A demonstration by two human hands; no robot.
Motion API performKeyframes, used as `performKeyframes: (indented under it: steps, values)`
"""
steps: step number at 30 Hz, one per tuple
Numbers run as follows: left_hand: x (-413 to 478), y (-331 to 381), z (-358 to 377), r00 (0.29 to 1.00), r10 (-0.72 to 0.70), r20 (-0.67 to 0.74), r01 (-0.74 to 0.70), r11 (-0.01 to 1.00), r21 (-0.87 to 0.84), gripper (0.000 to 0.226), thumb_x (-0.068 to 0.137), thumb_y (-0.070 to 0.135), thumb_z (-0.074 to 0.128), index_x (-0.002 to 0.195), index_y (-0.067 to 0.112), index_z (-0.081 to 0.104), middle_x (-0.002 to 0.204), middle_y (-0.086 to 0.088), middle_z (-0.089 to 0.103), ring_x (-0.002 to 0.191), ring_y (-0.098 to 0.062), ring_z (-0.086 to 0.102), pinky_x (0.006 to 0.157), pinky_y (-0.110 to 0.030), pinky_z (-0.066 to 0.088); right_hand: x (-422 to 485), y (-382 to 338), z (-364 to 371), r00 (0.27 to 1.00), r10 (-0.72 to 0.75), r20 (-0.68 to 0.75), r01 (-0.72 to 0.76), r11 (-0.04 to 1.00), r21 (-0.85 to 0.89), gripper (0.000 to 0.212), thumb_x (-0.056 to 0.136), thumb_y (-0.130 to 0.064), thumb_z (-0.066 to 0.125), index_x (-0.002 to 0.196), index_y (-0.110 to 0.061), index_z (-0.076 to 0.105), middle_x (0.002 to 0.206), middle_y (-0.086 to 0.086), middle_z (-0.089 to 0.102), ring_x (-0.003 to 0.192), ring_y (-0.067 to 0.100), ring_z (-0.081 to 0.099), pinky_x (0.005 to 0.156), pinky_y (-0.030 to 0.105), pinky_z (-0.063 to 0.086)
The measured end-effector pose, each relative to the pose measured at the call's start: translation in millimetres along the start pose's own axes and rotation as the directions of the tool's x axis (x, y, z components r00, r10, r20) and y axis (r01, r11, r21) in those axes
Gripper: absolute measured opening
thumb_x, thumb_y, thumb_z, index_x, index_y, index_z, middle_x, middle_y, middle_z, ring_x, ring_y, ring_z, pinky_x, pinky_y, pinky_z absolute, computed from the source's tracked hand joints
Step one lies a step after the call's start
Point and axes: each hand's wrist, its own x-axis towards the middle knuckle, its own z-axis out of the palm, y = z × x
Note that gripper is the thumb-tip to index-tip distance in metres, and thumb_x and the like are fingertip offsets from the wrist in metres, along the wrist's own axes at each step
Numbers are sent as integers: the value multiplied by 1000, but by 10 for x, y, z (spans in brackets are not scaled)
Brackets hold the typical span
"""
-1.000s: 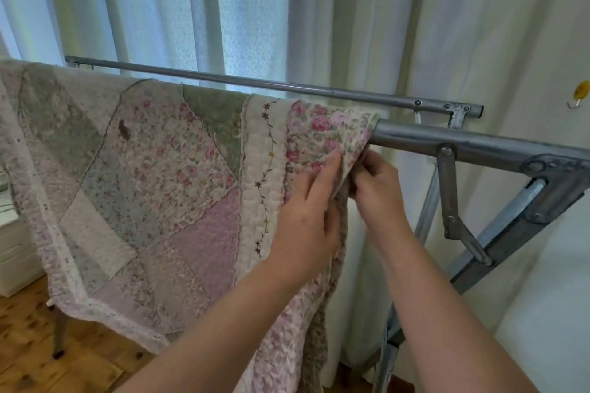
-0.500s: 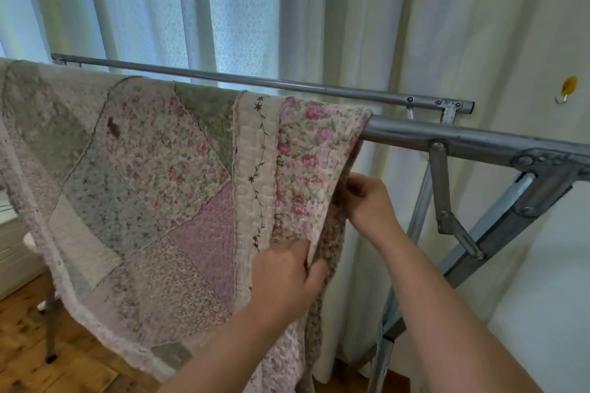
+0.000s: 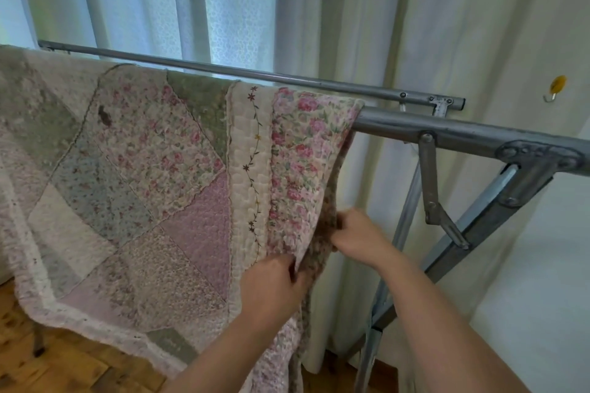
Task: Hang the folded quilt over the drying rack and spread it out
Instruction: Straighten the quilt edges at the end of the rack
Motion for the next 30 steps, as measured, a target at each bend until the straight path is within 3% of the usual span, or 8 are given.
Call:
performKeyframes:
  steps: [3,6,9,13,16,20,24,30]
  values:
    - [-72,-7,20,999,2,45,-3,1000,18,45,83,32,51,49,23,23,45,9,26,37,-7,26,35,-21,18,19,92,27,986,5,-167,-13,999,-48,41,87,-13,53,47,-9,45,51,20,52,52,30,54,52,39,43]
    - [-121,17,17,992,120,-50,-120,993,-12,47,70,28,58,47,24,18,43,12,11,32,-7,17,34,-15,5,4,42,43,997,22,-73,-21,1000,17,41,86,-3,52,45,-7,47,40,7,51,43,20,53,47,29,41]
    - [-34,-25,84,997,78,19,-78,997,-7,47,82,34,55,49,23,23,53,5,38,47,-17,39,41,-26,25,-52,-71,72,982,9,189,-34,991,130,38,82,3,55,47,-13,58,35,-5,54,36,5,52,40,15,40]
    - [48,10,-24,993,119,13,-118,992,-37,36,78,41,57,56,17,43,68,-4,58,62,-23,56,50,-26,32,-77,-127,11,981,-4,194,-15,995,94,36,78,1,58,45,-14,57,40,-4,53,38,4,51,41,14,37]
    - [24,91,-205,968,128,-216,-176,960,-219,25,67,33,61,73,9,57,73,-5,58,60,-26,55,48,-28,38,-53,-179,-56,999,-34,23,32,996,89,23,78,-4,59,57,-14,61,51,-4,55,44,2,48,47,20,37]
    - [212,328,-553,908,57,-415,-248,871,-424,31,75,14,68,104,9,55,74,5,57,60,-16,55,52,-28,45,43,-367,-164,959,-101,-266,185,932,313,19,86,-25,61,70,-17,66,58,-5,61,47,2,53,44,18,38]
    - [227,443,-711,829,183,-528,-433,807,-400,33,79,5,56,112,2,61,62,13,44,49,-5,37,48,-7,31,109,-444,-258,930,-102,-354,149,983,109,34,89,-23,56,58,-10,61,50,-2,57,38,1,49,46,25,39]
    - [271,466,-660,811,294,-506,-483,824,-295,42,77,0,54,119,1,59,61,-10,56,46,-19,44,37,-29,41,42,-449,-264,946,-127,-297,191,961,198,23,81,-3,53,63,8,62,50,9,60,43,16,52,47,32,42]
